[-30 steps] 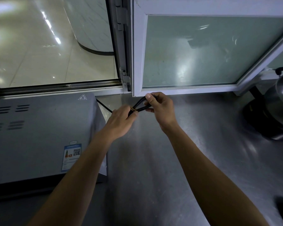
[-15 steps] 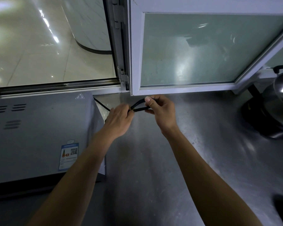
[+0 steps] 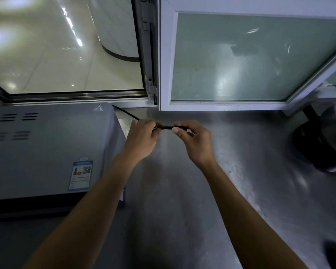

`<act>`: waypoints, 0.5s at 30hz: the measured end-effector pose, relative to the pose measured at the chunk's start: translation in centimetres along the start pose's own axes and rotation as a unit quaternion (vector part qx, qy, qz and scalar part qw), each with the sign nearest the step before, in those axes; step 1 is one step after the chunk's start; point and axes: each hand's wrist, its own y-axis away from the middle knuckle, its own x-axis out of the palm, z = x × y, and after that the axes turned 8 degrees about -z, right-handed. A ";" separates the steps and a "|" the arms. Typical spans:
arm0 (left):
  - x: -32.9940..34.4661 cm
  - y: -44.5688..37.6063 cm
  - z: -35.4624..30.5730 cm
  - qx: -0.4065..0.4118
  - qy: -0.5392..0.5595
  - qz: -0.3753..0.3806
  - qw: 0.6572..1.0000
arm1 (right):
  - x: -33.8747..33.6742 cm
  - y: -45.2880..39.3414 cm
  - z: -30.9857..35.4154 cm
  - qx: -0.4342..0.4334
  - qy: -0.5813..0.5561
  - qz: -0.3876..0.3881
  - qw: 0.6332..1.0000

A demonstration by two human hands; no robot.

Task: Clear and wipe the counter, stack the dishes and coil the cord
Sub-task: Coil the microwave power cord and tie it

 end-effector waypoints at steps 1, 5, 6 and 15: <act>0.5 0.2 -0.3 -0.012 0.004 -0.018 1.000 | 0.0 0.1 -0.2 -0.008 0.005 0.001 1.000; 2.5 2.0 -0.9 -0.108 0.027 -0.106 0.988 | -0.2 0.5 -1.6 -0.064 0.040 0.027 0.997; 3.0 2.4 -0.7 -0.125 0.033 -0.123 0.984 | -0.2 0.6 -2.0 -0.085 0.051 0.034 0.994; 5.5 4.5 2.4 -0.180 0.088 -0.151 0.968 | 2.3 1.6 -7.3 -0.188 0.135 0.114 0.966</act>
